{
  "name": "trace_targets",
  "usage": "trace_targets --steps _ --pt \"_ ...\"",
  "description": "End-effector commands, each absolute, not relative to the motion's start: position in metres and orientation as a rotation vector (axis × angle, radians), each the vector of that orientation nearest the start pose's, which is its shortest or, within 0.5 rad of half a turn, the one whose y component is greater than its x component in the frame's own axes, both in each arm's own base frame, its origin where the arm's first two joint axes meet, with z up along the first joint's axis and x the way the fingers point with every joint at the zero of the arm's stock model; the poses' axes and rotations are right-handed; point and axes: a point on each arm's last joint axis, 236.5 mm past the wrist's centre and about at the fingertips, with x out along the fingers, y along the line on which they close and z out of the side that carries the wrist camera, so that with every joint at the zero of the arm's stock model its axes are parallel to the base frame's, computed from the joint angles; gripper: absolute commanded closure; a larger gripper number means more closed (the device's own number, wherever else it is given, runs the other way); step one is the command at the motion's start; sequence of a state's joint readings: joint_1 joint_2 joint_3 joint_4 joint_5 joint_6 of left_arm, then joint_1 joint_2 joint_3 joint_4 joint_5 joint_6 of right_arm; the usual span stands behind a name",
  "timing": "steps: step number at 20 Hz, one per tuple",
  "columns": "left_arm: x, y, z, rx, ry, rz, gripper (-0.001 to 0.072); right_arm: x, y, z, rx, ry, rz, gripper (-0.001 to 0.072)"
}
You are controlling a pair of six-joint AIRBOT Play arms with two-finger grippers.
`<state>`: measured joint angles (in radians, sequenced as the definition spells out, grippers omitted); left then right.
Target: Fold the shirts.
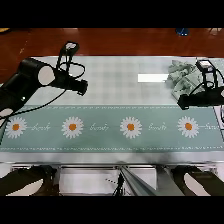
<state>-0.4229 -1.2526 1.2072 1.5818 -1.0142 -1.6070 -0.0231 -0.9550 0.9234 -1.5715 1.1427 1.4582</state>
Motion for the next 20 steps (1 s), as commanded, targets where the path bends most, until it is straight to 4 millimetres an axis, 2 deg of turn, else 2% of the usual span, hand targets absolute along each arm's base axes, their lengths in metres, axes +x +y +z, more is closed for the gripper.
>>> trace_targets --steps 1,18,20 --pt "0.3878 -0.1722 0.0501 0.202 1.046 -0.358 -0.0012 0.3199 -0.0071 0.0358 -0.086 1.174 0.046 0.0102" --pt "0.3878 -0.1722 0.0501 0.202 1.046 -0.358 -0.0012 0.3201 -0.0069 0.0358 -0.086 1.173 0.047 0.0102" --pt "0.39 -0.1732 0.0508 0.197 1.037 -0.358 -0.0011 0.3269 -0.0055 0.0388 -0.08 1.142 0.049 0.0102"
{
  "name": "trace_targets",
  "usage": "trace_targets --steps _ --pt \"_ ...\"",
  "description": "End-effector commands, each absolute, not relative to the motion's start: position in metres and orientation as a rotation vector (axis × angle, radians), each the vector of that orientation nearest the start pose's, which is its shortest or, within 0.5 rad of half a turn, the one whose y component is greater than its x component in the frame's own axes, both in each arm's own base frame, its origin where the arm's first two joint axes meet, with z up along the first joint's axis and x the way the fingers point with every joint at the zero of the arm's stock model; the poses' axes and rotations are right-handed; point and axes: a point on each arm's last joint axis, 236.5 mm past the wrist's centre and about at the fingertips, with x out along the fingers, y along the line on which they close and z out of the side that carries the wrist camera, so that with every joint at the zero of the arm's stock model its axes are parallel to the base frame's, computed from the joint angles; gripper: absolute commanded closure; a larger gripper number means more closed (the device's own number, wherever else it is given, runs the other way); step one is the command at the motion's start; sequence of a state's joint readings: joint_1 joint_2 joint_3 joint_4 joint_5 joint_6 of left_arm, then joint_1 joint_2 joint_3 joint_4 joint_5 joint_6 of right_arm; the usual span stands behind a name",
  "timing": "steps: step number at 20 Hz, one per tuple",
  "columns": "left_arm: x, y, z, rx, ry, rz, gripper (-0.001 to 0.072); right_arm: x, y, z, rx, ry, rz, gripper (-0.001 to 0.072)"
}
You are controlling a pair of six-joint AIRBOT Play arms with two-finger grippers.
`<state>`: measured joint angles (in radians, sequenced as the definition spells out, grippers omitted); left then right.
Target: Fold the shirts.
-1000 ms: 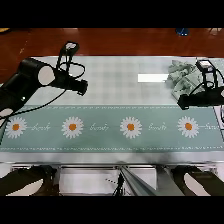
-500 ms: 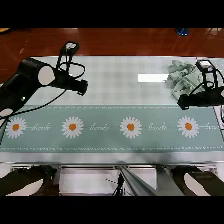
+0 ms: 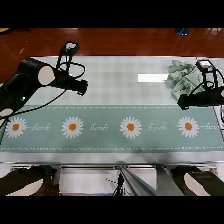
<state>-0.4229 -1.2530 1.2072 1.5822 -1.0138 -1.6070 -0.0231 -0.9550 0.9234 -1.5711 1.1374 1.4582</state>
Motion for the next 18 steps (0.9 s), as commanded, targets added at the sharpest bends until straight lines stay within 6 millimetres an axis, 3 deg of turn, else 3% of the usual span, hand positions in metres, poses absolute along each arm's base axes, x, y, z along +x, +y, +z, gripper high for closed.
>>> trace_targets --steps 1,3,5,7,8,10,13,18 --pt "0.396 -0.176 0.053 0.191 1.011 -0.36 -0.0011 0.333 -0.003 0.042 -0.067 1.113 0.054 0.0102" --pt "0.407 -0.181 0.055 0.181 0.966 -0.365 -0.0011 0.355 -0.003 0.054 -0.067 1.006 0.048 0.0104" --pt "0.412 -0.183 0.054 0.178 0.95 -0.366 -0.0011 0.4 -0.014 0.089 -0.088 0.767 0.001 0.0118" --pt "0.416 -0.183 0.053 0.175 0.943 -0.364 -0.0011 0.442 -0.046 0.136 -0.054 0.498 -0.121 0.0139" --pt "0.416 -0.183 0.052 0.173 0.944 -0.363 -0.0011 0.456 -0.066 0.147 -0.005 0.425 -0.18 0.0139" --pt "0.415 -0.182 0.051 0.175 0.95 -0.363 -0.0011 0.475 -0.108 0.135 0.085 0.44 -0.282 0.0139" --pt "0.415 -0.182 0.051 0.175 0.951 -0.363 -0.0011 0.498 -0.157 0.094 0.119 0.548 -0.376 0.0137" --pt "0.41 -0.181 0.048 0.178 0.974 -0.361 -0.0011 0.536 -0.171 0.025 0.204 0.648 -0.388 0.0128"
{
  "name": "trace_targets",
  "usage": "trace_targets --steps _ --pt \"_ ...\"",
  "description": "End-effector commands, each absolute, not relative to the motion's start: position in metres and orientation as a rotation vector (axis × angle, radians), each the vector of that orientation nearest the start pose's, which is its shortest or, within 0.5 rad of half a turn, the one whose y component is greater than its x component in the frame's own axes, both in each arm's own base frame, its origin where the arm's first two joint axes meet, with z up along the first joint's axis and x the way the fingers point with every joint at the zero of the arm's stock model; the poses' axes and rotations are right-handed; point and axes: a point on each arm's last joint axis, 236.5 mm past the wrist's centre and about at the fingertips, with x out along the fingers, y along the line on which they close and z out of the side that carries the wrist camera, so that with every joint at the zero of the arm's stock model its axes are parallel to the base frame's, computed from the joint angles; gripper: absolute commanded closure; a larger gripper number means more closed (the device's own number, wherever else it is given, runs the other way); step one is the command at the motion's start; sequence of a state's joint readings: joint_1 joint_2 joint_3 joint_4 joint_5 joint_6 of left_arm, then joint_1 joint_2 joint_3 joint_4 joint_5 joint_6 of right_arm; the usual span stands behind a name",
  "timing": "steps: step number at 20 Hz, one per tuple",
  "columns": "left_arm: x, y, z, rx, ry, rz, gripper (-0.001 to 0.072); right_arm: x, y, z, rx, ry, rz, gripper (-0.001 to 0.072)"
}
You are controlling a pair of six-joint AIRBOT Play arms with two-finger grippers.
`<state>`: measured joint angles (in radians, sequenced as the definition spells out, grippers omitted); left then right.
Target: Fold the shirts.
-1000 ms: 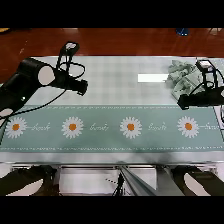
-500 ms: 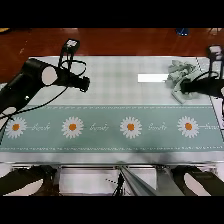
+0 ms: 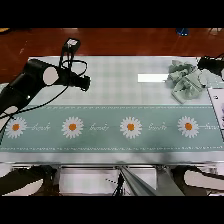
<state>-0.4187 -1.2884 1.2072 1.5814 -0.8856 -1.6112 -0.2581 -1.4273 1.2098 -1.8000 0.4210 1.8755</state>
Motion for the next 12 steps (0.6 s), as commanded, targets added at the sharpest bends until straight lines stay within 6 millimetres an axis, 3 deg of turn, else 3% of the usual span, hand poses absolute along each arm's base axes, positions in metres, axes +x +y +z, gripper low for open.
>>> trace_targets --steps 1,7,10,11,12 --pt "0.407 -0.179 0.046 0.181 0.992 -0.36 -0.0011 0.54 -0.171 0.012 0.216 0.658 -0.385 0.0128" --pt "0.402 -0.177 0.043 0.186 1.017 -0.357 -0.0011 0.543 -0.169 -0.059 0.242 0.757 -0.384 0.0129" --pt "0.402 -0.178 0.042 0.181 1.021 -0.359 -0.0011 0.539 -0.16 -0.09 0.349 0.809 -0.397 0.015" --pt "0.398 -0.179 0.041 0.172 1.036 -0.364 -0.0011 0.539 -0.157 -0.096 0.388 0.817 -0.4 0.0298" --pt "0.394 -0.18 0.039 0.166 1.054 -0.367 -0.0011 0.537 -0.153 -0.102 0.432 0.83 -0.405 0.0562"
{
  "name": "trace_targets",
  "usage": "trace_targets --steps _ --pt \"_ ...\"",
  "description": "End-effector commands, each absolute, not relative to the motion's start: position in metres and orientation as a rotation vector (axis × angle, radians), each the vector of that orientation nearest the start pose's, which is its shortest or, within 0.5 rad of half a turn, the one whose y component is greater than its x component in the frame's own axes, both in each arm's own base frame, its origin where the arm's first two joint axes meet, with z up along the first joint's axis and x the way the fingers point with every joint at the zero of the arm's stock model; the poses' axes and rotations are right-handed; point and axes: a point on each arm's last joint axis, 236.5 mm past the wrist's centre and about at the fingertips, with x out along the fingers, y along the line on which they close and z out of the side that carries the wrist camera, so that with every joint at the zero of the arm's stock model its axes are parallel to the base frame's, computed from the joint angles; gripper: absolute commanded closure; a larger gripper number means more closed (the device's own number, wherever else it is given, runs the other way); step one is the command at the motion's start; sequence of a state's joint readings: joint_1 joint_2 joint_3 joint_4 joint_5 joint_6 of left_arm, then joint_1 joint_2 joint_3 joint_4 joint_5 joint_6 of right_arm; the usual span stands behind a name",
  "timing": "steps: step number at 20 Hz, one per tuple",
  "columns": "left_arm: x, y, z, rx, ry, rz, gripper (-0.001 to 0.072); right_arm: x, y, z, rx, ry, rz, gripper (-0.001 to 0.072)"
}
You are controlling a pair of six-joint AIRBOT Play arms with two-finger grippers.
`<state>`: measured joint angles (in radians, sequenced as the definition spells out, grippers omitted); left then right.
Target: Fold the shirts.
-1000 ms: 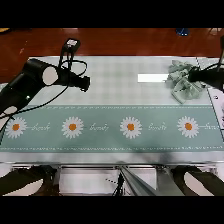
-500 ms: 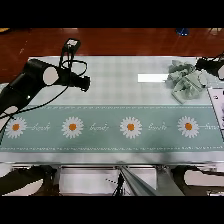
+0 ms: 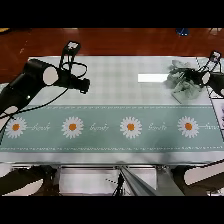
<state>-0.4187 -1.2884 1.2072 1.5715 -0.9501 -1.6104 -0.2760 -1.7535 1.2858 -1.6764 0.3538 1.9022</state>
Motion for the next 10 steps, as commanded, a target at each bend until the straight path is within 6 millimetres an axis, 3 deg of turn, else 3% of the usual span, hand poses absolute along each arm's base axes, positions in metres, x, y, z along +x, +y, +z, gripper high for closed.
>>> trace_targets --steps 1,3,5,7,10 --pt "0.391 -0.179 0.037 0.165 1.071 -0.368 -0.0011 0.536 -0.149 -0.102 0.464 0.837 -0.407 0.0677" --pt "0.382 -0.176 0.035 0.175 1.115 -0.365 -0.0011 0.539 -0.145 -0.082 0.487 0.807 -0.39 0.0677" --pt "0.377 -0.174 0.04 0.181 1.14 -0.363 -0.0011 0.545 -0.145 -0.027 0.392 0.723 -0.334 0.0677" --pt "0.378 -0.176 0.057 0.173 1.134 -0.369 -0.0011 0.543 -0.144 0.05 0.288 0.599 -0.29 0.0678" --pt "0.385 -0.186 0.106 0.139 1.069 -0.397 -0.001 0.518 -0.128 0.19 0.244 0.344 -0.229 0.068"
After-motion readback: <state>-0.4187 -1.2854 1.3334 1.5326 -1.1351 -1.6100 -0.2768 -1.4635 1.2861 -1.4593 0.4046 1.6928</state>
